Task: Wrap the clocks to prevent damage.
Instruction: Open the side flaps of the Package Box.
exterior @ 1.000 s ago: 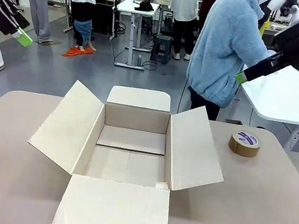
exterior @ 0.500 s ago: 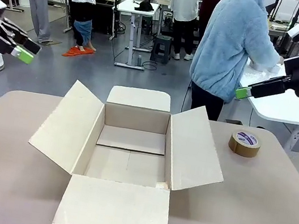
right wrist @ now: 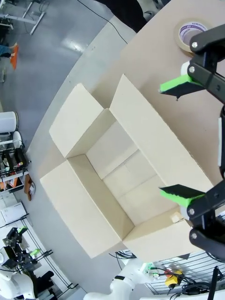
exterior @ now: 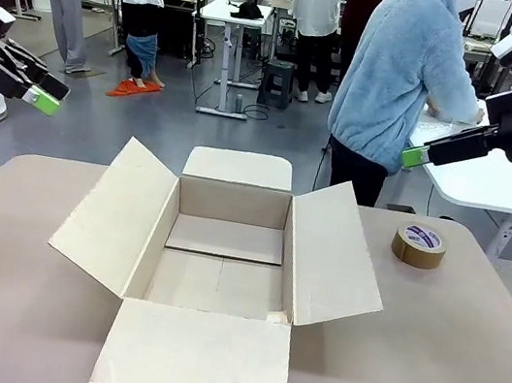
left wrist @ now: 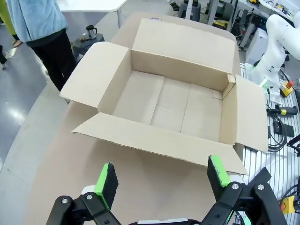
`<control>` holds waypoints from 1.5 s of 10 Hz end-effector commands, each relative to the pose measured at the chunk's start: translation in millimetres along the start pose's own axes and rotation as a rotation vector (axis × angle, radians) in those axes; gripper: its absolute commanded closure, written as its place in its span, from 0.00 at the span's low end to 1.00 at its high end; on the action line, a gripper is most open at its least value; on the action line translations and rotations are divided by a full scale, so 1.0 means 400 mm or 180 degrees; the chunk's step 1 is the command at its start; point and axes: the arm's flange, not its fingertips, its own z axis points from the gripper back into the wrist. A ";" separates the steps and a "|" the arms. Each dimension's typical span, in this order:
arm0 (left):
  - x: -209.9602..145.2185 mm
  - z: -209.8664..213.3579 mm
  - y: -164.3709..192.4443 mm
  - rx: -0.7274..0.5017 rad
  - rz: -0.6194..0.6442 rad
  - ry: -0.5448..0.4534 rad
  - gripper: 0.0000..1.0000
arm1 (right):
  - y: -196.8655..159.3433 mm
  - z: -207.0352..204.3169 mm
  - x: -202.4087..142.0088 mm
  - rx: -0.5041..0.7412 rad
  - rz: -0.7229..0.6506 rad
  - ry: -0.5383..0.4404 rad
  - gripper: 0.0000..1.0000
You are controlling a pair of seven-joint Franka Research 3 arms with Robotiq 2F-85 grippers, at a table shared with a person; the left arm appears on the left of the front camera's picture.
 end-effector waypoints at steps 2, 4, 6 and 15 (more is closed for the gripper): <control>0.007 0.014 -0.020 0.0102 -0.0159 -0.0046 0.00 | 0.001 0.005 -0.001 0.0214 0.0054 0.0001 0.00; 0.005 0.029 -0.045 0.0145 -0.0277 -0.0093 0.60 | 0.006 0.001 -0.008 0.0263 0.0260 0.0134 0.49; 0.008 0.031 -0.058 0.0130 -0.0333 -0.0067 1.00 | 0.015 -0.003 -0.009 0.0260 0.0284 0.0207 1.00; -0.008 0.028 -0.052 0.0095 -0.0386 0.0030 1.00 | 0.024 -0.013 -0.026 0.0378 0.0339 0.0167 1.00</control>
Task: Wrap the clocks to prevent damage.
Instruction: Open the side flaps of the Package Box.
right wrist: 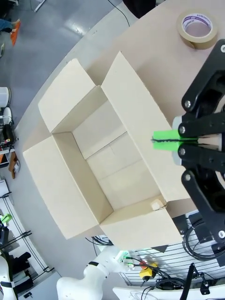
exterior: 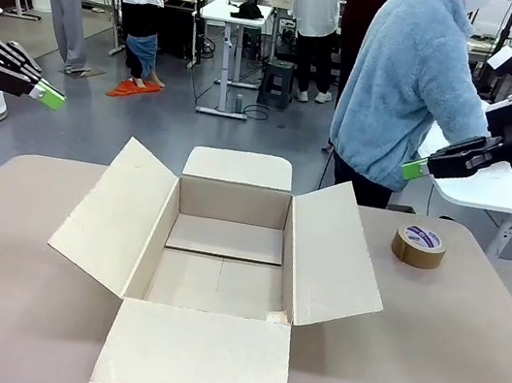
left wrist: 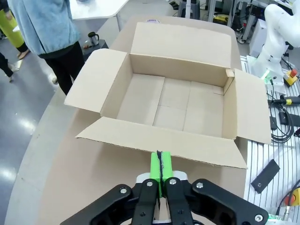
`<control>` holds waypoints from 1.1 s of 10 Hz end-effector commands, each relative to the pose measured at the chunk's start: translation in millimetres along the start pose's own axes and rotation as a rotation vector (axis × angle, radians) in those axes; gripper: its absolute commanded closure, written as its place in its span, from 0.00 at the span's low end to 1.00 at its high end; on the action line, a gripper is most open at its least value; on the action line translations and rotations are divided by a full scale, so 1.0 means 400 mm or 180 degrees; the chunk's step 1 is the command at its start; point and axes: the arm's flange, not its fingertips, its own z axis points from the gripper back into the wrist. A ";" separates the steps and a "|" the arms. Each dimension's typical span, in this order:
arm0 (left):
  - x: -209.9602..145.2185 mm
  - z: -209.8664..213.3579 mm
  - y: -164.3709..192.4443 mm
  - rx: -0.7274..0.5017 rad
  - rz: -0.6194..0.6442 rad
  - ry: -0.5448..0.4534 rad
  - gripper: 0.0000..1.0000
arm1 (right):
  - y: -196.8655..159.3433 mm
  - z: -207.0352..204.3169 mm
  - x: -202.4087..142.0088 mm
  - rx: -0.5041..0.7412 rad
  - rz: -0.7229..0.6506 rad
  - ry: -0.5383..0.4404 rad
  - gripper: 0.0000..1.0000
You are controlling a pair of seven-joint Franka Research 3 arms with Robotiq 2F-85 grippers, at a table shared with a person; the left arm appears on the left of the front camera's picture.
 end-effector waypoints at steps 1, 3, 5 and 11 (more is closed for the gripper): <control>-0.009 -0.003 -0.002 -0.0012 -0.0094 0.0051 1.00 | -0.004 -0.011 -0.005 0.0042 0.0058 -0.0054 1.00; -0.006 -0.003 -0.008 0.0027 -0.0095 0.0125 1.00 | 0.007 -0.017 -0.004 0.0053 0.0034 -0.0030 1.00; 0.051 -0.024 -0.086 0.0235 -0.0033 0.0613 1.00 | 0.086 -0.067 0.041 0.0148 -0.0504 0.0212 1.00; 0.262 -0.202 -0.292 0.0978 0.0974 0.2017 1.00 | 0.305 -0.272 0.171 -0.1211 -0.2026 0.1053 1.00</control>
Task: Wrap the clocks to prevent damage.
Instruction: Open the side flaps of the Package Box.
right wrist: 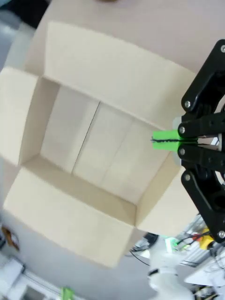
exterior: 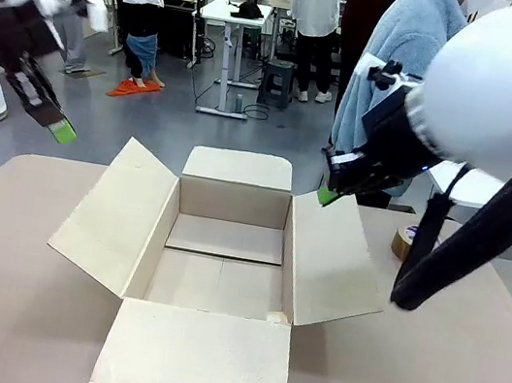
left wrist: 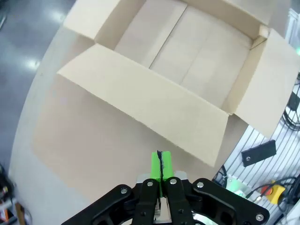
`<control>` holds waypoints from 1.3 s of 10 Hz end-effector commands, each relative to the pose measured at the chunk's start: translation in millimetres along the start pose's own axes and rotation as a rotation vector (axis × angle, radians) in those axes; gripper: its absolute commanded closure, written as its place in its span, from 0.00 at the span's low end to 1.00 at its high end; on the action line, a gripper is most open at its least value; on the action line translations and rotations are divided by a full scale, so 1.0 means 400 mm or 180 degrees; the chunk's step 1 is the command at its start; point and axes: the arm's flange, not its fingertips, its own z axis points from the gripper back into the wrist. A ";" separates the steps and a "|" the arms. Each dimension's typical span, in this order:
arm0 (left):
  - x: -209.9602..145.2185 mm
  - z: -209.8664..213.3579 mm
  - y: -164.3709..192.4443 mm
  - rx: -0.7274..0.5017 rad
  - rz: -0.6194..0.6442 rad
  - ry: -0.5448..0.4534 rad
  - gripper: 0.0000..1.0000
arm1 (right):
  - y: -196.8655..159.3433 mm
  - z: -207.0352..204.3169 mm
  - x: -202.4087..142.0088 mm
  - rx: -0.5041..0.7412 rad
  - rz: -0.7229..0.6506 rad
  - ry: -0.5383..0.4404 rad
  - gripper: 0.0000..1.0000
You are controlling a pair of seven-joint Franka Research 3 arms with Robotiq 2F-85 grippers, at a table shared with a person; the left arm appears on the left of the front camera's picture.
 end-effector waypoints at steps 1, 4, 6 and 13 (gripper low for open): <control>0.081 -0.029 -0.057 0.0135 0.0392 0.0491 1.00 | 0.021 -0.016 0.043 -0.0543 -0.0406 0.0321 1.00; 0.153 -0.059 -0.103 0.0417 0.0824 0.0796 1.00 | 0.025 -0.033 0.068 -0.0839 -0.0447 0.0537 1.00; 0.097 -0.066 -0.108 0.0380 0.0576 0.0551 1.00 | 0.002 -0.042 0.024 -0.0788 -0.0466 0.0266 1.00; 0.194 -0.211 -0.121 0.0760 0.1844 0.0682 1.00 | 0.080 -0.186 0.042 -0.1390 -0.1190 0.0273 0.99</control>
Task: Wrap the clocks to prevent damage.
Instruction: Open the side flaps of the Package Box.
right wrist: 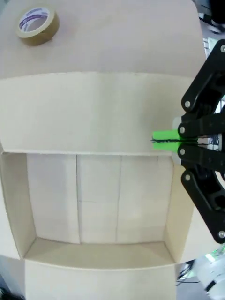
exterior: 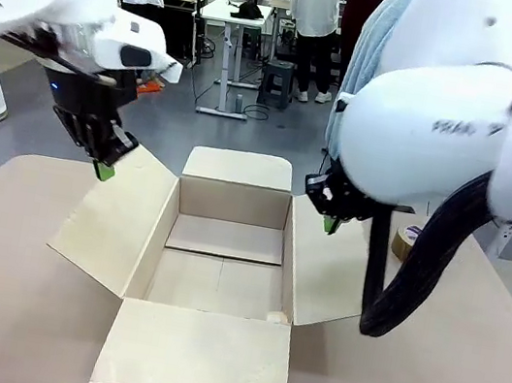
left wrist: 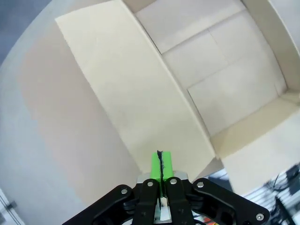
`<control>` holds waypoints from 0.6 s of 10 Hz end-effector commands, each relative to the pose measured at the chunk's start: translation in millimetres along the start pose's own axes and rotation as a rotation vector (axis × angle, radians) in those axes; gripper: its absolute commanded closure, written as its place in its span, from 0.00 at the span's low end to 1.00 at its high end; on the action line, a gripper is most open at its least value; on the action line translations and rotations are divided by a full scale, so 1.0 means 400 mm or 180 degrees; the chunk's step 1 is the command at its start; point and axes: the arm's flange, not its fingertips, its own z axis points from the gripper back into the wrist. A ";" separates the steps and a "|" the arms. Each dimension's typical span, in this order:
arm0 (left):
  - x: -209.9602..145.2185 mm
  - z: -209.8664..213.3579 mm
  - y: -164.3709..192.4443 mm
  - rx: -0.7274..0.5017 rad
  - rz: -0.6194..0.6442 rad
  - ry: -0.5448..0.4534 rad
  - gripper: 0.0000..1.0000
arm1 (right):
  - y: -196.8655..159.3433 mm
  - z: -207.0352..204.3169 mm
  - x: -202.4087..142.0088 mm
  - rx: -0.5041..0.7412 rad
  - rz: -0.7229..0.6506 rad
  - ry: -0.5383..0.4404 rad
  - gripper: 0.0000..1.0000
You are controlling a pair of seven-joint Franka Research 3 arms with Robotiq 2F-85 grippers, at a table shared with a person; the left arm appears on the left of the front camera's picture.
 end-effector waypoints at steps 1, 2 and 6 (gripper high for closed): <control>0.047 -0.060 -0.034 0.0271 0.0539 0.0029 1.00 | 0.055 -0.061 0.023 -0.0297 -0.0338 -0.0157 0.99; 0.061 -0.093 -0.038 0.0287 0.0624 0.0028 1.00 | 0.051 -0.095 0.035 -0.0389 -0.0447 -0.0203 0.99; 0.079 -0.195 0.011 0.0139 0.0794 0.0088 1.00 | 0.009 -0.174 0.046 -0.0606 -0.0703 -0.0312 0.99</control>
